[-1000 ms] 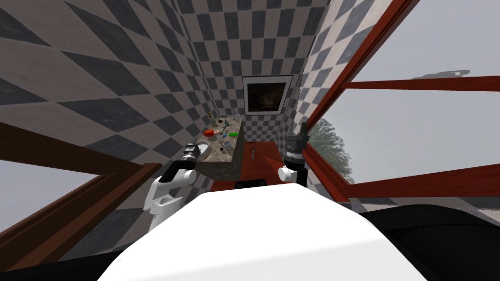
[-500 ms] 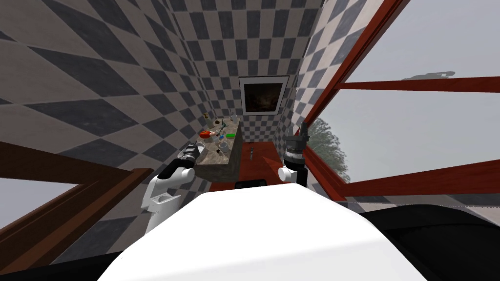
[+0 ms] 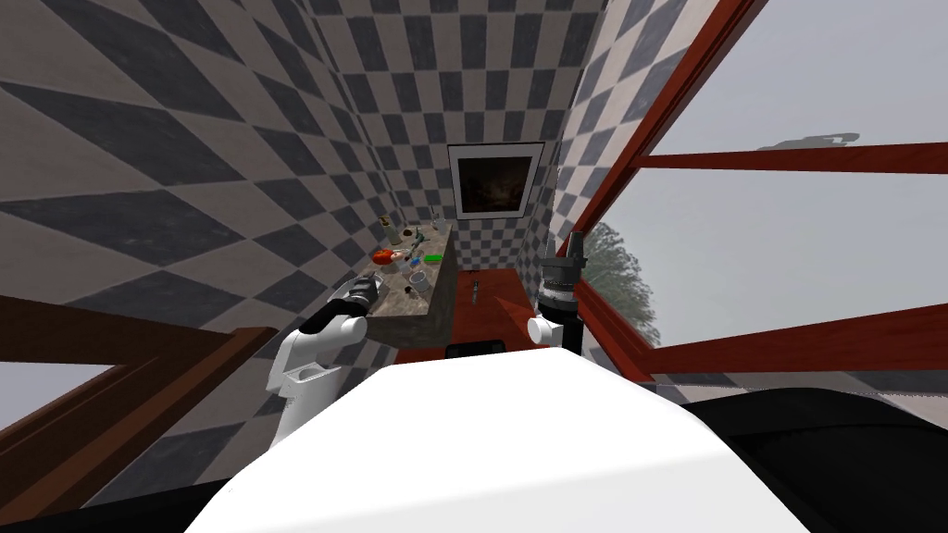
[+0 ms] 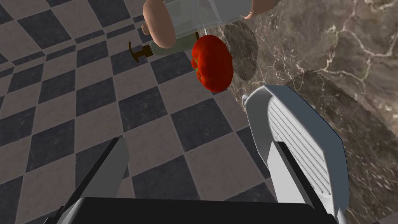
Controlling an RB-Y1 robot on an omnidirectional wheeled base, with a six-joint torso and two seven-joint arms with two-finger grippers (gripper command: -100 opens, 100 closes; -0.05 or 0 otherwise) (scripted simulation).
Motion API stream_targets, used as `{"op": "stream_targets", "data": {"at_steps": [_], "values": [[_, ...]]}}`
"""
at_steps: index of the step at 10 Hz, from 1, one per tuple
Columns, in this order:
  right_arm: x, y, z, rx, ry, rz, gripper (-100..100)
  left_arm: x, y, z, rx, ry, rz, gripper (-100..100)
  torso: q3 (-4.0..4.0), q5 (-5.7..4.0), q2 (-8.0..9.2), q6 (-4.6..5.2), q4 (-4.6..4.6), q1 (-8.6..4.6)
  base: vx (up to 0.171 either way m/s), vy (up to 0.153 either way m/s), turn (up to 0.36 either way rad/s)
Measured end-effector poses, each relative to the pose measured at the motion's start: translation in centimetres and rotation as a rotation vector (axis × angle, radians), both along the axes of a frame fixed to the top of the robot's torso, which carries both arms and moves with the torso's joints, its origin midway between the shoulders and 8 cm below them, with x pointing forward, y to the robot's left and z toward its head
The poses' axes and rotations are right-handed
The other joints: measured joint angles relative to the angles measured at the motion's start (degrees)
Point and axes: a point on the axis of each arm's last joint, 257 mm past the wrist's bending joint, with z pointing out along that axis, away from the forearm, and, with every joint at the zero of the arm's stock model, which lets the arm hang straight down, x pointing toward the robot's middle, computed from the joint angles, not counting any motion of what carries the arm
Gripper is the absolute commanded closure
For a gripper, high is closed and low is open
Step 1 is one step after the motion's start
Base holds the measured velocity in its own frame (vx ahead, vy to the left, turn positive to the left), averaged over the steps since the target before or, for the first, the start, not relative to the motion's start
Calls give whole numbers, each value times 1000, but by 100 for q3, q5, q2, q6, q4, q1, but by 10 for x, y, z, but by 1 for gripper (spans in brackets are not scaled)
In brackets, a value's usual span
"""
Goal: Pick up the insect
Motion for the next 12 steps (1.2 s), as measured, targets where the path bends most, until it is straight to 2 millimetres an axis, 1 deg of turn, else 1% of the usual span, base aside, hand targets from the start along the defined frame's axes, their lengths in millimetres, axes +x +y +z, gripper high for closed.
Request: {"op": "stream_targets", "data": {"at_steps": [2, 12], "values": [[0, 0, 0, 0, 0, 0, 0, -3, 8, -10, -8, 49, 12, -100, -3, -1, -6, 1, -1, -6, 25, -29, -23], [0, 0, 0, 0, 0, 0, 0, -23, 25, -57, -64, 276, 55, -100, -6, -1, -11, 2, -2, -5, 34, -31, -39]]}}
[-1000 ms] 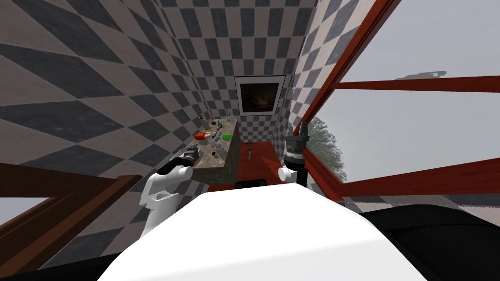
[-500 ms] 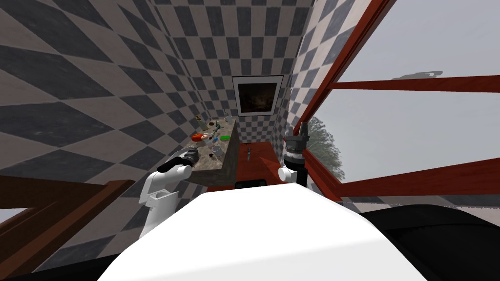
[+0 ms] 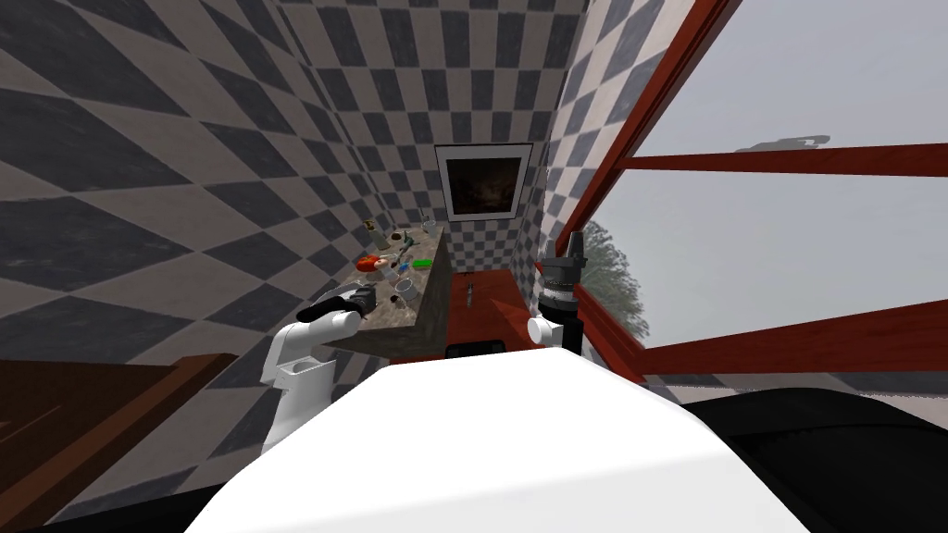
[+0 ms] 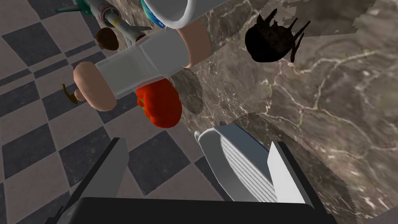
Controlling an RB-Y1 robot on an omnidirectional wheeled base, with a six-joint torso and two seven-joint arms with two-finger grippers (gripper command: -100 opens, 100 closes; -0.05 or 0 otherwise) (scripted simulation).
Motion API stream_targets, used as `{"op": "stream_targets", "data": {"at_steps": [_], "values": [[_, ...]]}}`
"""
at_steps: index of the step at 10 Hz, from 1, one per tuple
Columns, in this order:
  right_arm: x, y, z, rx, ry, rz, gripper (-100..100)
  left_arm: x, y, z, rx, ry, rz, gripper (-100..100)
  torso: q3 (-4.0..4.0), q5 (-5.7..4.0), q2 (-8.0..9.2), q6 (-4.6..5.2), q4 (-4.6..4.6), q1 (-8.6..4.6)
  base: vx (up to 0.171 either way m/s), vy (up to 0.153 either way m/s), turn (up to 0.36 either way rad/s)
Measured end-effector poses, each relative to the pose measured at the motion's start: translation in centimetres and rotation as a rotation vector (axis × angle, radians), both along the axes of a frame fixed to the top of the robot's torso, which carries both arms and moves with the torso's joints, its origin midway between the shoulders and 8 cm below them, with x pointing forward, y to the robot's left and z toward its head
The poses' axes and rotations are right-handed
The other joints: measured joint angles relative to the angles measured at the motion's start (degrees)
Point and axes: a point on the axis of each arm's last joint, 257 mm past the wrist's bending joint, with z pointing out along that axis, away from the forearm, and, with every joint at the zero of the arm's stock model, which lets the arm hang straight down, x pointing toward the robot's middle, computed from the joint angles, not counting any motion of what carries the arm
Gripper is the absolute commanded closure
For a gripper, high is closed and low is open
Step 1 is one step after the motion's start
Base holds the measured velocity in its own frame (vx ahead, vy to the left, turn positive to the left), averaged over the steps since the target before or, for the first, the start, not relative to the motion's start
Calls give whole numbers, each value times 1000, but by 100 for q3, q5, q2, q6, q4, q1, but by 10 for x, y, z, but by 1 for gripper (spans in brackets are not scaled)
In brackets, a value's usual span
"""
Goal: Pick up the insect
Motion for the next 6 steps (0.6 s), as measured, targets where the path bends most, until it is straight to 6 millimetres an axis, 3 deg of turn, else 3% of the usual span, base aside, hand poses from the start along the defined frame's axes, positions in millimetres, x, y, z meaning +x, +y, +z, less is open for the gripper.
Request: {"op": "stream_targets", "data": {"at_steps": [6], "values": [[0, 0, 0, 0, 0, 0, 0, -20, 4, -29, -53, 151, 19, -100, -1, 2, -1, -2, -1, 8, 45, -13, -31]]}}
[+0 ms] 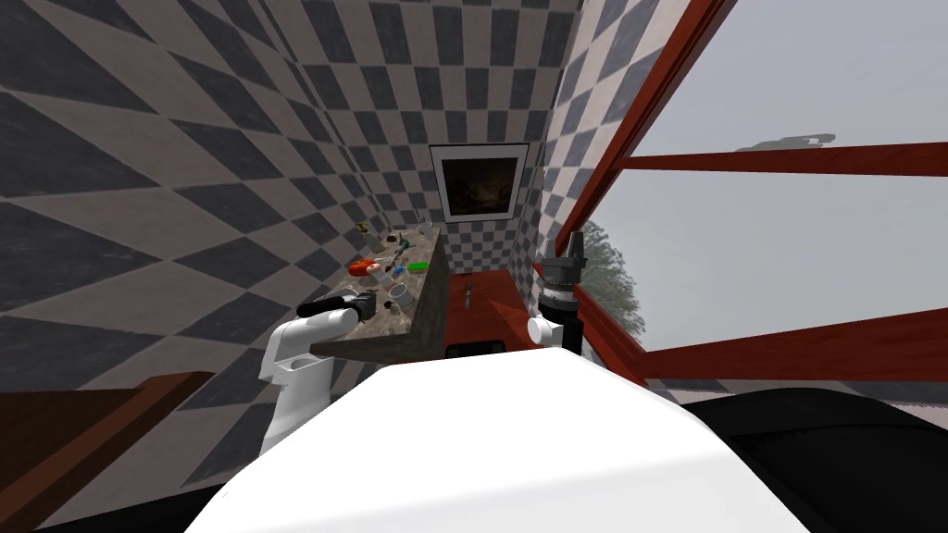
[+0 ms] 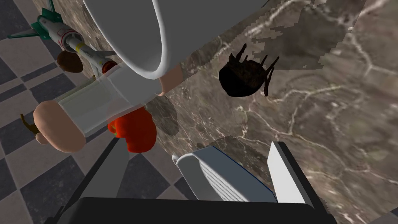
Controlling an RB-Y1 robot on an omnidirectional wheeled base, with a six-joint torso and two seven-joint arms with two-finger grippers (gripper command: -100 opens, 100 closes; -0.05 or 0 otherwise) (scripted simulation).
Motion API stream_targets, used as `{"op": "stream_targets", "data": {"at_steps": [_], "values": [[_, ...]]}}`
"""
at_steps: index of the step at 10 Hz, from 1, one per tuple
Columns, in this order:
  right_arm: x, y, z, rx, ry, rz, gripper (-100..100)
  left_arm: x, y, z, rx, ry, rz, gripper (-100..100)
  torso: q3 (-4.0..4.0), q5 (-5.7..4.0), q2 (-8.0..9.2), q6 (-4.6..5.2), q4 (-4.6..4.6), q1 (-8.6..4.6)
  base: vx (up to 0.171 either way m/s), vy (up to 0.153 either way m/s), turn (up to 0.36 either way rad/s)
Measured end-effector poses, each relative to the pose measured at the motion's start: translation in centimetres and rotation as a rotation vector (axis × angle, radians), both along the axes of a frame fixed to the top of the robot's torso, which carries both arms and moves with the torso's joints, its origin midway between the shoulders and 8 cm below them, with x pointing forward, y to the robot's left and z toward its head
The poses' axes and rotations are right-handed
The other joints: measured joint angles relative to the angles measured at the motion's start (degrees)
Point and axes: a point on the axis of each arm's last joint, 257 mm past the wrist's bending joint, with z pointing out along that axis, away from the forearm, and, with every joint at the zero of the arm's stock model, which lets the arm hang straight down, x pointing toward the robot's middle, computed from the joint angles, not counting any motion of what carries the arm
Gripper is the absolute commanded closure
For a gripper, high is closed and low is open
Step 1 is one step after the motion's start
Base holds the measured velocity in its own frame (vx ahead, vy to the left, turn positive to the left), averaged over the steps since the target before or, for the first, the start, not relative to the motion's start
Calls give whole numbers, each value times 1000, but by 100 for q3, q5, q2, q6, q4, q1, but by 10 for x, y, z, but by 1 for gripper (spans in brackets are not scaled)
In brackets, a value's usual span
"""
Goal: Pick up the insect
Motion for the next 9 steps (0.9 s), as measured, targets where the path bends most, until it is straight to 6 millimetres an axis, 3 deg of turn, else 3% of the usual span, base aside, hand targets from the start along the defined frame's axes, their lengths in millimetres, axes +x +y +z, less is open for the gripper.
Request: {"op": "stream_targets", "data": {"at_steps": [9], "values": [[0, 0, 0, 0, 0, 0, 0, -35, -1, -36, -104, 225, 11, -100, 1, 2, 1, 0, 1, 9, 46, 4, -20]]}}
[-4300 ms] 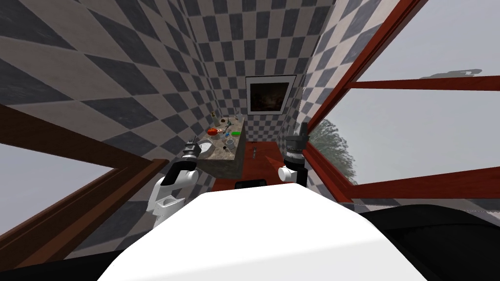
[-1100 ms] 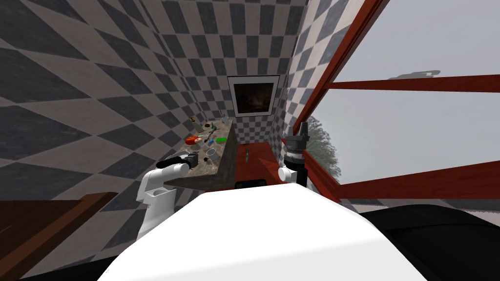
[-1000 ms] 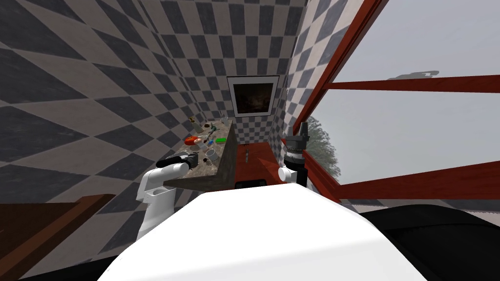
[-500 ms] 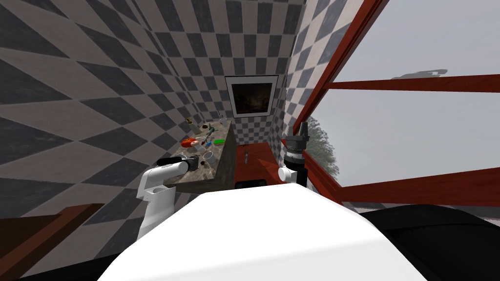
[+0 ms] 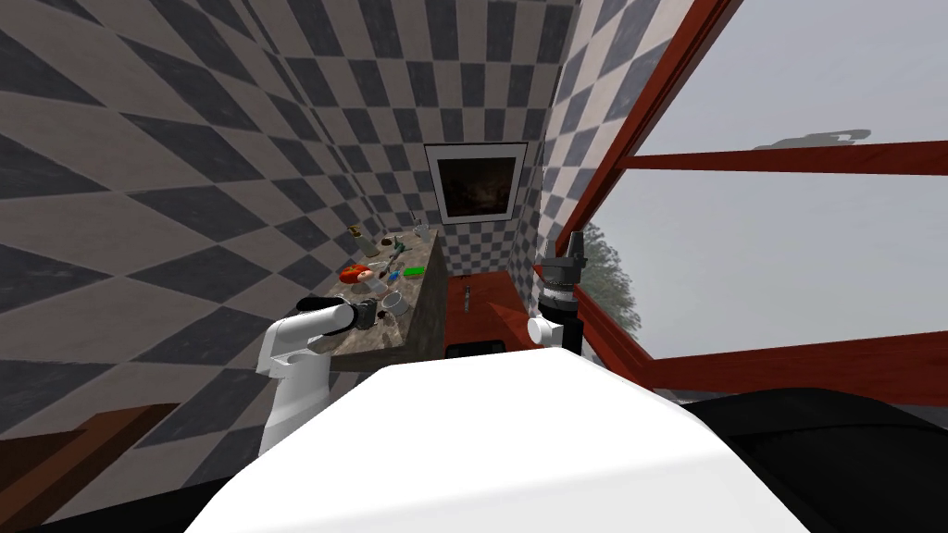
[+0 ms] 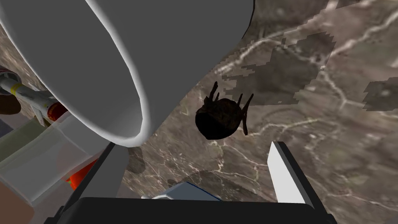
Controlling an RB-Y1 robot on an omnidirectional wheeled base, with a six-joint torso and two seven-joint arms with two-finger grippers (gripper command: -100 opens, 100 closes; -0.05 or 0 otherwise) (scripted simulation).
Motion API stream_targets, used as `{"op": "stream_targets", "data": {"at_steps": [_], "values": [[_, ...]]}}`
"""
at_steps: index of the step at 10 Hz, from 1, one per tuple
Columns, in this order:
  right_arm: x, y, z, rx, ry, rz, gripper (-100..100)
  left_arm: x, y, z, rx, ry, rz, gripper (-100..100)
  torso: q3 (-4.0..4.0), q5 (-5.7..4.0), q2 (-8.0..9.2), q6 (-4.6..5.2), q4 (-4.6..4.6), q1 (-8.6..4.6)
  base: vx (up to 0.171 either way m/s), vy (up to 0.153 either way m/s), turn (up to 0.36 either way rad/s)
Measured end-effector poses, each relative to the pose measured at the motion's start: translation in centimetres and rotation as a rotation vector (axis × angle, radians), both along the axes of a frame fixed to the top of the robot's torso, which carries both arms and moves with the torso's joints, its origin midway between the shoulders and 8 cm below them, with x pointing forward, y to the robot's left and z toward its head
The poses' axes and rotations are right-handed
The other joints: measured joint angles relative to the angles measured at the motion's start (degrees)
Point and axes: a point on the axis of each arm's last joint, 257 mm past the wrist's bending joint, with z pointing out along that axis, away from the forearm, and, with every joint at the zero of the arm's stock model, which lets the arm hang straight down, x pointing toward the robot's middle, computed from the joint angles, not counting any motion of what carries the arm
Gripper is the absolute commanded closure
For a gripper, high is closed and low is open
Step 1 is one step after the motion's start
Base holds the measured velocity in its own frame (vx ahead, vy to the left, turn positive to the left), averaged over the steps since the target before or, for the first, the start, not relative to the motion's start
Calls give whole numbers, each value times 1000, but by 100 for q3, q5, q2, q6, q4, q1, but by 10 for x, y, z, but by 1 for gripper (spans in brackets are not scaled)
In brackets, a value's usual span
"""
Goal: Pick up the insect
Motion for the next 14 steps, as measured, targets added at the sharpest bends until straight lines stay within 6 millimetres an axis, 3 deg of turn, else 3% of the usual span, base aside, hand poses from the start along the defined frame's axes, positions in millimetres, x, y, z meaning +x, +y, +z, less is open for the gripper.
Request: {"op": "stream_targets", "data": {"at_steps": [8, 9, 10, 14], "values": [[0, 0, 0, 0, 0, 0, 0, -31, -8, -21, -86, 163, -10, -100, 3, 5, 10, -1, -2, 3, 37, 12, -8], [0, 0, 0, 0, 0, 0, 0, -31, -8, -21, -87, 166, -10, 0, 4, 7, 12, 0, -2, 4, 0, 0, 0], [0, 0, 0, 0, 0, 0, 0, -31, -8, -21, -87, 166, -10, -100, 4, 7, 13, 0, -2, 3, -1, 8, -18], [0, 0, 0, 0, 0, 0, 0, -22, -5, -36, -81, 158, -1, -100, -41, 62, -36, 19, -44, 41, -2, 9, -14]]}}
